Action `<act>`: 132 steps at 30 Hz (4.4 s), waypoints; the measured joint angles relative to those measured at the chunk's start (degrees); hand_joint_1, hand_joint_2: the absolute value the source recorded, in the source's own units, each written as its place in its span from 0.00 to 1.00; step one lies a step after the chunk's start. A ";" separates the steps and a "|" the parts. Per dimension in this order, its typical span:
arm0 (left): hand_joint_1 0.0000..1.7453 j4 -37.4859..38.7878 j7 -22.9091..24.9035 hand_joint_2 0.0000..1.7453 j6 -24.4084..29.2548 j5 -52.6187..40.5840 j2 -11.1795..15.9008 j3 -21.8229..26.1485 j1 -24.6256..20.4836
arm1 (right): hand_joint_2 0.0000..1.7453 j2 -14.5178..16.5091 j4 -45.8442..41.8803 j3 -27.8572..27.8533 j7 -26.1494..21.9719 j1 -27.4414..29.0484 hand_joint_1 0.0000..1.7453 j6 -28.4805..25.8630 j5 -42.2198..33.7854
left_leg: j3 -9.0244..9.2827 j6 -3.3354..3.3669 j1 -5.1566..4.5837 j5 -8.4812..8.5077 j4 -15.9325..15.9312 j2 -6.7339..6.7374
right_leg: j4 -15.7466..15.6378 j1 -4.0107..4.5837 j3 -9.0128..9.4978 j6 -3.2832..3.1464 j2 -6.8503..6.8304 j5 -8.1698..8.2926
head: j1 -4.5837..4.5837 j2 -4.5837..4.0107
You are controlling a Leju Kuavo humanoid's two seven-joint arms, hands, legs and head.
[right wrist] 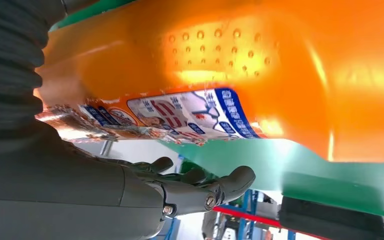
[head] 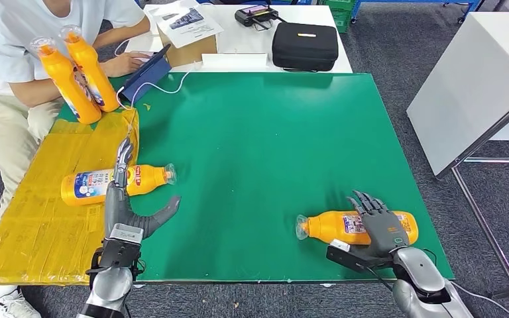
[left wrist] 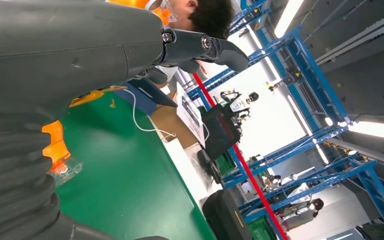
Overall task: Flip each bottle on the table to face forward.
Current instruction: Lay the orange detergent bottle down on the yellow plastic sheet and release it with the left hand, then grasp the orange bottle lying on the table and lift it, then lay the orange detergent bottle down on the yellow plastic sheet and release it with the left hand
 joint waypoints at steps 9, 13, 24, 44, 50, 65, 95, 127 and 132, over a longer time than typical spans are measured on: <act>0.00 -0.85 0.49 1.00 -0.59 0.34 0.00 -0.01 0.35 | 1.00 -0.07 1.81 -0.01 3.17 -0.31 0.98 -0.80 3.57 | 0.05 0.04 -0.03 0.03 0.01 -0.01 | 0.00 -0.02 0.06 0.03 0.00 0.04 | -0.01 0.00; 0.00 -1.07 0.56 1.00 -0.73 0.67 0.00 0.01 0.45 | 1.00 -0.07 1.97 -0.04 3.18 -0.61 0.99 -0.80 4.06 | 0.04 0.04 -0.02 0.02 0.01 -0.01 | 0.00 -0.01 0.06 0.05 -0.01 0.01 | -0.01 0.00; 0.00 -1.56 0.57 1.00 -1.03 1.18 0.00 0.02 0.63 | 1.00 -0.07 2.04 -0.15 3.23 -0.84 1.00 -0.78 4.34 | 0.04 0.03 -0.02 -0.01 0.01 -0.02 | 0.00 -0.01 0.06 0.06 -0.01 -0.02 | 0.00 0.00; 0.00 -0.23 3.57 1.00 -21.62 12.78 0.55 -7.45 -1.34 | 1.00 17.57 -6.19 -2.64 -14.44 -4.19 1.00 -16.56 -25.48 | -0.09 -0.01 0.02 0.00 0.00 0.04 | 0.06 0.01 -0.05 0.03 0.01 -0.04 | -0.01 0.00; 0.00 0.82 3.70 1.00 -21.92 13.17 0.82 -8.51 -1.90 | 1.00 19.89 -6.65 -2.86 -15.50 -4.51 1.00 -16.58 -27.00 | -0.12 0.00 0.00 0.00 0.00 0.02 | 0.05 0.01 -0.07 0.03 0.00 -0.05 | 0.00 0.00; 0.00 4.86 4.80 1.00 -23.83 15.28 0.74 -11.00 -5.35 | 1.00 27.09 -3.11 2.67 -18.62 -6.38 1.00 -8.80 -34.01 | -0.14 -0.02 0.04 0.00 -0.01 0.05 | 0.08 0.04 -0.12 0.02 0.01 -0.05 | 0.00 0.00; 1.00 11.90 3.35 1.00 -25.31 30.40 -1.76 -8.28 -7.89 | 1.00 33.17 7.79 17.50 -22.59 -12.09 1.00 -8.19 -39.64 | -0.20 -0.02 0.03 0.00 -0.01 0.05 | 0.08 0.03 -0.19 0.01 0.01 -0.06 | 0.01 0.00; 1.00 13.06 4.66 1.00 17.78 -25.72 -1.13 -1.83 -10.09 | 1.00 29.63 0.16 13.20 -25.53 -7.64 0.00 -9.75 -47.84 | -0.24 -0.02 0.02 0.01 0.00 0.04 | 0.08 0.02 -0.24 0.01 0.01 -0.05 | 0.02 0.00; 1.00 15.42 17.24 1.00 18.09 -50.49 -0.28 3.98 -11.75 | 1.00 28.71 -5.56 11.01 -26.83 -6.00 0.00 -8.27 -52.78 | -0.23 -0.03 0.03 0.02 0.00 0.10 | 0.08 0.02 -0.30 0.01 0.03 -0.03 | 0.03 0.00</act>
